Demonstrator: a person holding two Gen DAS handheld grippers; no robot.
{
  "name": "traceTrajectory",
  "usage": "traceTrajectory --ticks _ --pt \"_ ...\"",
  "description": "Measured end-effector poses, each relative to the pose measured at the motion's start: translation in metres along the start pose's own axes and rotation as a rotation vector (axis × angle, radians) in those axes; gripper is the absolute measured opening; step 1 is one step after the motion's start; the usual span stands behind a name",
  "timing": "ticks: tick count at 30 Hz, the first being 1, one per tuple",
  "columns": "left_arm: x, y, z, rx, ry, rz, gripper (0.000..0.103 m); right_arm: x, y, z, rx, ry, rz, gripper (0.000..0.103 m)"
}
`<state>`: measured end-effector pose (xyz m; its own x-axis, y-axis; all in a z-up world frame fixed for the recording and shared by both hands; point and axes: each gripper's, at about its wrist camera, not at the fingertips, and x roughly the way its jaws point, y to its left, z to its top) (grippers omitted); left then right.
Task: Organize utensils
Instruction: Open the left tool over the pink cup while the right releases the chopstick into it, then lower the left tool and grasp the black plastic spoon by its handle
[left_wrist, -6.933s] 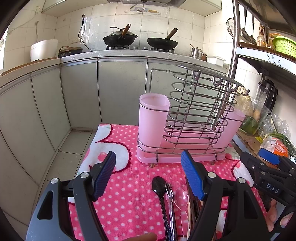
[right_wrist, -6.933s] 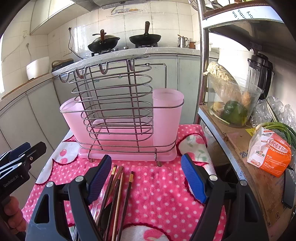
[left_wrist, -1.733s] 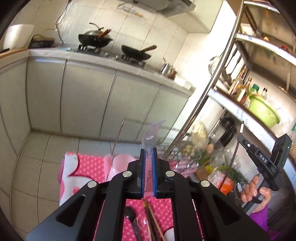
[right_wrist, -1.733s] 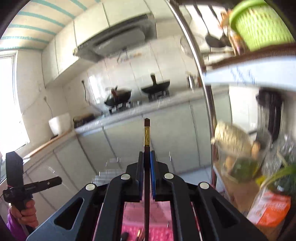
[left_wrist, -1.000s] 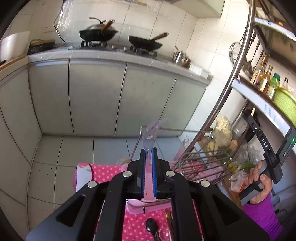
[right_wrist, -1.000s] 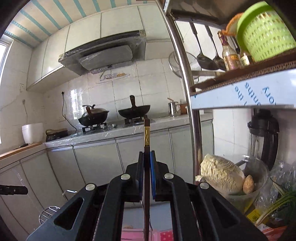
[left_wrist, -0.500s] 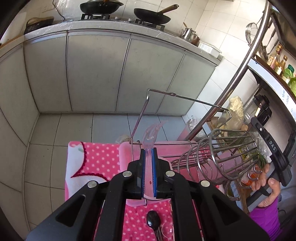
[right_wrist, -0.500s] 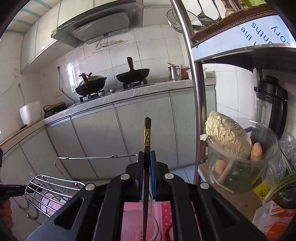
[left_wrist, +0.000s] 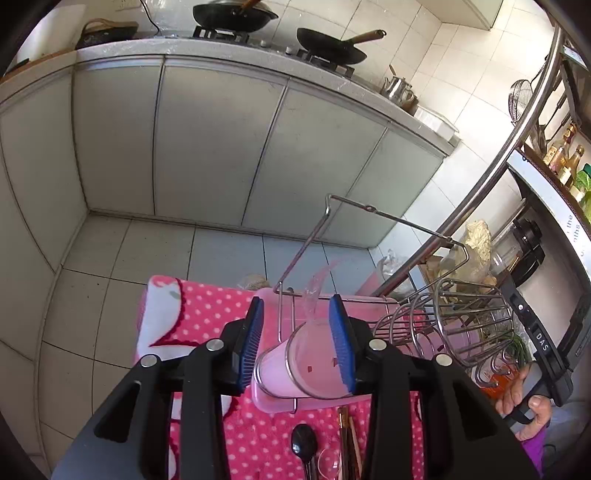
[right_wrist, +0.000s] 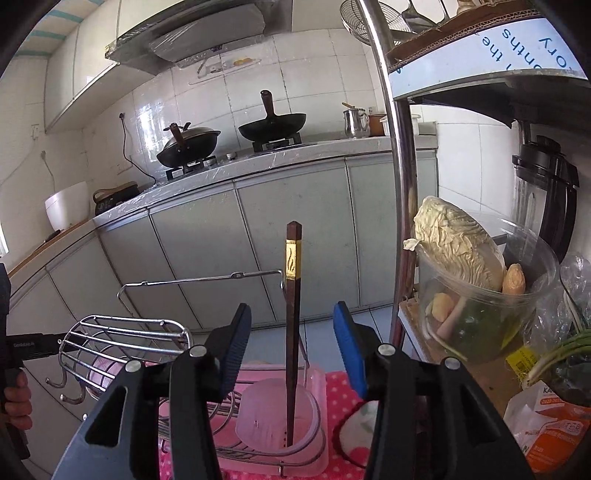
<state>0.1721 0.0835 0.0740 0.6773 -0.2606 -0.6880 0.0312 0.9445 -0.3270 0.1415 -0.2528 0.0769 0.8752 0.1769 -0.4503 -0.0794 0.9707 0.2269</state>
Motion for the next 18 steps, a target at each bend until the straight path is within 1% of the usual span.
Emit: traceTrajectory --ticks 3,7,11,14,18 --pt "-0.014 0.003 -0.006 -0.007 -0.024 0.011 0.037 -0.017 -0.001 -0.006 0.014 -0.005 0.006 0.046" --pt "-0.035 0.003 -0.024 -0.007 -0.049 0.014 0.037 -0.041 0.0 -0.021 0.026 -0.005 0.019 0.046" --pt "-0.047 -0.001 -0.046 0.012 -0.06 0.026 0.037 -0.058 0.002 -0.047 0.048 0.031 0.044 0.046" --pt "-0.049 -0.005 -0.067 0.023 -0.033 0.017 0.037 -0.062 0.006 -0.07 0.054 0.084 0.062 0.046" --pt "-0.034 -0.008 -0.098 0.032 0.044 0.022 0.037 -0.058 0.014 -0.103 0.046 0.188 0.094 0.046"
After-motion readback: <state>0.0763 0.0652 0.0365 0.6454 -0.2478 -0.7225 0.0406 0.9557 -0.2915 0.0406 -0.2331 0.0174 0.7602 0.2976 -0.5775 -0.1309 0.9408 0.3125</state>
